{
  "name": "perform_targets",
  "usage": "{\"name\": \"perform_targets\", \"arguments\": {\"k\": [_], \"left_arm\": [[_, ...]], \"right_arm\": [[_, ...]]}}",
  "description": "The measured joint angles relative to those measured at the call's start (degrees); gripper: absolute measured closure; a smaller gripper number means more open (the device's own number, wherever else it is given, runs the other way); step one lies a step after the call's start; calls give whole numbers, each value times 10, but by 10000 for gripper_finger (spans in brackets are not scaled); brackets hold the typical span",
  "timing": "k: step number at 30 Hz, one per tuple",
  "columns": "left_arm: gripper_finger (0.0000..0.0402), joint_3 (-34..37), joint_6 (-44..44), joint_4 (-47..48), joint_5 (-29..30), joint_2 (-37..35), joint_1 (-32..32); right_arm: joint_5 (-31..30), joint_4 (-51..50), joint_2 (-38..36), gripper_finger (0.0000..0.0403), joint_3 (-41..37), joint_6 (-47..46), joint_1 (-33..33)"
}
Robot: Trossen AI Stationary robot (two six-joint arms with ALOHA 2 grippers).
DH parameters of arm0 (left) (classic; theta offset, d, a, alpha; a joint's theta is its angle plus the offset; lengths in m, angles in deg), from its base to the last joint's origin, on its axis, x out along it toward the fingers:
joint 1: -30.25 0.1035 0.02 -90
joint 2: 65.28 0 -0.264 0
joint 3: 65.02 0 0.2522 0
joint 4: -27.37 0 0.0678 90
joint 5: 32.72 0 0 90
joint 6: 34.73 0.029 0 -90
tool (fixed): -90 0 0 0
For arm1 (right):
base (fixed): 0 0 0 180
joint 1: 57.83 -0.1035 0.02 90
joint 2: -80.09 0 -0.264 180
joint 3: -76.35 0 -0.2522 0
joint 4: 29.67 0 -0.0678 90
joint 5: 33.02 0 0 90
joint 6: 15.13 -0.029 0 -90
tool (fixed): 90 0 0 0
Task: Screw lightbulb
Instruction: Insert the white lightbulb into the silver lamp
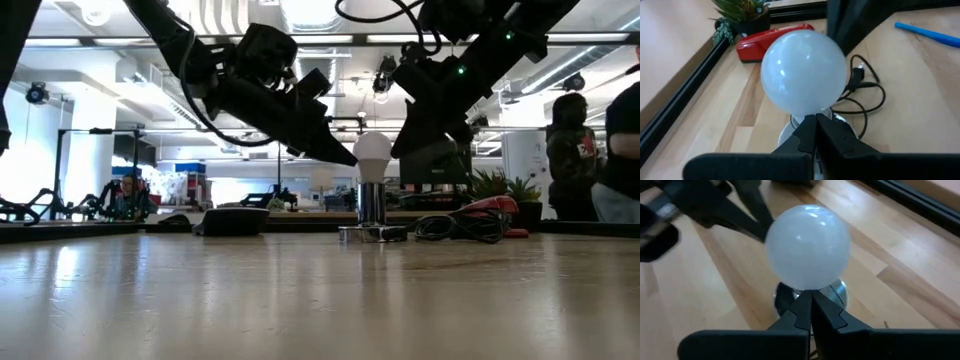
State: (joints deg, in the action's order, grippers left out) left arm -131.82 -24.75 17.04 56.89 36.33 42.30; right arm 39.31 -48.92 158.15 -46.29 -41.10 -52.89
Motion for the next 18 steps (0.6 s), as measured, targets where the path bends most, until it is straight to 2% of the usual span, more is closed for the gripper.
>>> {"name": "perform_targets", "arguments": {"k": [11,18], "left_arm": [[401,-1,-16,1,27,0,1],[401,-1,-21,35,28,-10,1]], "right_arm": [[5,6,0,403,0,-11,-15],[3,-5,-13,403,0,-27,-17]]}}
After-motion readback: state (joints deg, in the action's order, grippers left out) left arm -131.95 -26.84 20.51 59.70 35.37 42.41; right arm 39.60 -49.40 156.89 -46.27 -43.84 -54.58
